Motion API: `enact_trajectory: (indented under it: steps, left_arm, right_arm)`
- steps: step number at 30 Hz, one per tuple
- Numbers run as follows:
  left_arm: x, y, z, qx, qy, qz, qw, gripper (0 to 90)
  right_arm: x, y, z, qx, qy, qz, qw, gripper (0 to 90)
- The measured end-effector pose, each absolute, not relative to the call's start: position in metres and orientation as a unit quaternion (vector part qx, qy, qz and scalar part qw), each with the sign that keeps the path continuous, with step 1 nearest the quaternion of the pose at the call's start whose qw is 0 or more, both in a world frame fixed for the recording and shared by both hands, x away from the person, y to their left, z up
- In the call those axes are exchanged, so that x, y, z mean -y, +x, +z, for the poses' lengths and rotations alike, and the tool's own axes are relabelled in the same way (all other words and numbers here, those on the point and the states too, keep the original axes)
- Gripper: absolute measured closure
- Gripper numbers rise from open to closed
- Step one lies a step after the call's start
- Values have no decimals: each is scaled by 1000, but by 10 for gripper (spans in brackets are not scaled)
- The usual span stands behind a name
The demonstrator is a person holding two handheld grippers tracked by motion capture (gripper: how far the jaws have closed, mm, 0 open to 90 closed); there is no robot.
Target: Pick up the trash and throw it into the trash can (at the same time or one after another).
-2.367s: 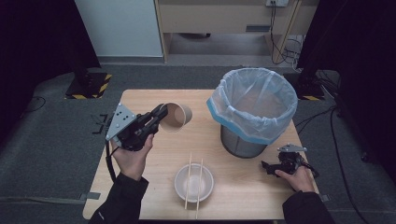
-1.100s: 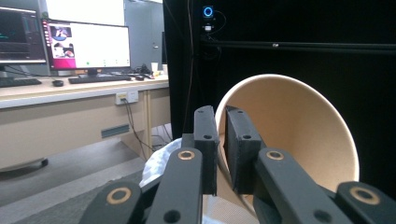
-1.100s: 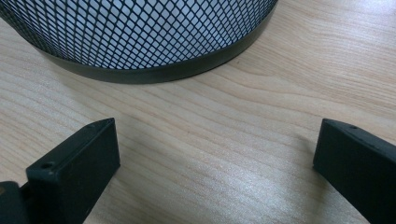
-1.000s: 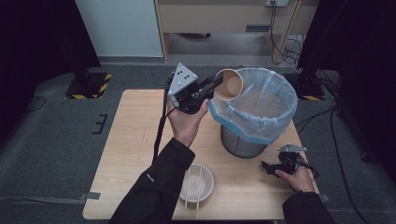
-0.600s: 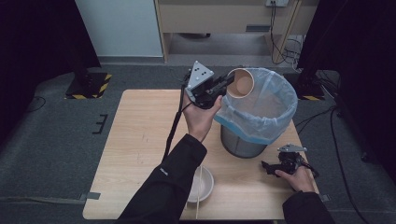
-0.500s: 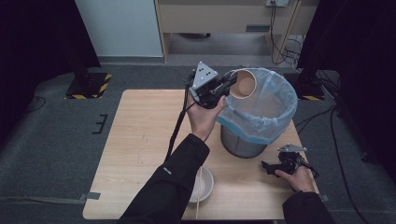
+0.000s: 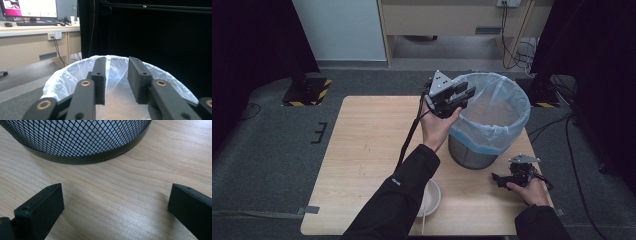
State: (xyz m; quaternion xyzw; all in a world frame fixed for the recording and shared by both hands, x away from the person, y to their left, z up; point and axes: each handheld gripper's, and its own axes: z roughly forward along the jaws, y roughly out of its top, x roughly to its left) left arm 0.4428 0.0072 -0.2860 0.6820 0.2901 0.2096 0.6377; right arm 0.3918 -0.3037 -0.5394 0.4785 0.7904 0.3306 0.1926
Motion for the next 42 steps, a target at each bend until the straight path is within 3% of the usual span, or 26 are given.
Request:
enact_trajectory:
  steps: [10, 19, 27, 42]
  left_arm:
    - [-47, 408, -275, -285, 683, 237, 629, 522]
    - [-85, 382, -292, -296, 687, 238, 619, 470]
    - [-114, 361, -330, -321, 707, 241, 582, 453]
    - [-144, 333, -431, -382, 760, 189, 491, 439]
  right_arm:
    - [303, 392, -539, -790, 479, 331, 192, 7]
    - [303, 392, -539, -790, 479, 331, 192, 8]
    - [304, 391, -539, -793, 475, 330, 192, 8]
    - [303, 390, -539, -792, 477, 329, 191, 8]
